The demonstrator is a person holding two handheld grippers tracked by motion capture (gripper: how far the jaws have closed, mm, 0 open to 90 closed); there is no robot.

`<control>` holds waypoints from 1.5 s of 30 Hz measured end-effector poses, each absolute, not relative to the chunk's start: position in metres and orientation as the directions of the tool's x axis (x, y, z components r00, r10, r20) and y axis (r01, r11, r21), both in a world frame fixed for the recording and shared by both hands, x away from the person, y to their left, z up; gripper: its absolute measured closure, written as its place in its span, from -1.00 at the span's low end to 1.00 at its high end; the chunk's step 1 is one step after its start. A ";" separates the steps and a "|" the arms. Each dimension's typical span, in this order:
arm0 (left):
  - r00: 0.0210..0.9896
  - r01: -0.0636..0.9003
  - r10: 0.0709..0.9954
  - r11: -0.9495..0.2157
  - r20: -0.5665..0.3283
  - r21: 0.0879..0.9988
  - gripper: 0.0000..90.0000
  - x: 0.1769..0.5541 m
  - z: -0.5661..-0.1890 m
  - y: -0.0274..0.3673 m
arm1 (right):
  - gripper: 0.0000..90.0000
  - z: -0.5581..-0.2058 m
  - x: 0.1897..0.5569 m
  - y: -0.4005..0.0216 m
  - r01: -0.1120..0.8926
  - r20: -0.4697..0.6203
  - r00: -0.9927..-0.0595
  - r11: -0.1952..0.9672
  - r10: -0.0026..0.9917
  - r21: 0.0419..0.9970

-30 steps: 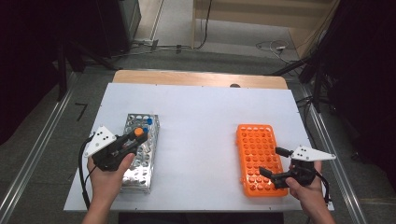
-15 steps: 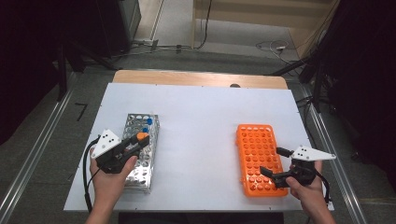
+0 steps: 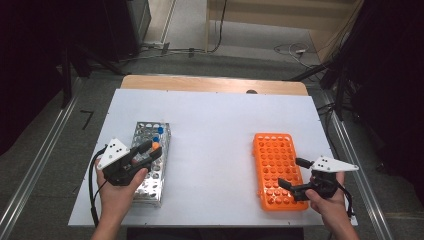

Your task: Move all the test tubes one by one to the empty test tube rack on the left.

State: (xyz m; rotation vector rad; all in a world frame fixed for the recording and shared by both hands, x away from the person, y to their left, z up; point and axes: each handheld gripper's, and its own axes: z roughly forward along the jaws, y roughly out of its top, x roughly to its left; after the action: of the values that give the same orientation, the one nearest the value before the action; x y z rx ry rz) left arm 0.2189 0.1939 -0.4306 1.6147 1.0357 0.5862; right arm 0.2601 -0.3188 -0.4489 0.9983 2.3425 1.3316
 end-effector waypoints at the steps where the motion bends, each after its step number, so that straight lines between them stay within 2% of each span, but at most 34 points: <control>1: 0.506 0.323 0.852 -0.045 -0.133 0.945 0.25 0.219 -0.430 0.194 | -1.00 -0.449 0.260 -0.319 0.432 0.099 -0.728 0.342 0.678 0.835; 5: 0.520 0.316 0.844 -0.050 -0.129 0.947 0.23 0.218 -0.429 0.193 | -1.00 -0.449 0.260 -0.318 0.430 0.097 -0.729 0.343 0.677 0.835; 10: 0.540 0.307 0.832 -0.052 -0.129 0.950 0.09 0.217 -0.427 0.192 | -1.00 -0.448 0.259 -0.318 0.426 0.096 -0.730 0.340 0.677 0.838; 12: 0.567 0.305 0.813 -0.058 -0.133 0.951 -0.02 0.218 -0.427 0.191 | -1.00 -0.448 0.259 -0.318 0.425 0.097 -0.730 0.339 0.677 0.839; 24: 0.596 0.285 0.794 -0.065 -0.124 0.956 -0.82 0.216 -0.422 0.186 | -1.00 -0.448 0.260 -0.318 0.420 0.095 -0.733 0.338 0.674 0.842; 28: 0.596 0.280 0.793 -0.057 -0.127 0.958 -0.98 0.215 -0.421 0.185 | -1.00 -0.447 0.259 -0.317 0.419 0.100 -0.733 0.331 0.673 0.846; 45: 0.601 0.268 0.789 -0.047 -0.129 0.962 -1.00 0.202 -0.424 0.202 | -1.00 -0.448 0.259 -0.319 0.408 0.102 -0.734 0.317 0.671 0.856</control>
State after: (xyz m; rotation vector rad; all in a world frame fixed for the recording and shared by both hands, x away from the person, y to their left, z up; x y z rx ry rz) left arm 0.2023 0.2022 -0.4243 1.6102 0.9016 0.5328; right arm 0.2590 -0.3191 -0.4483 0.9757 2.3132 1.3805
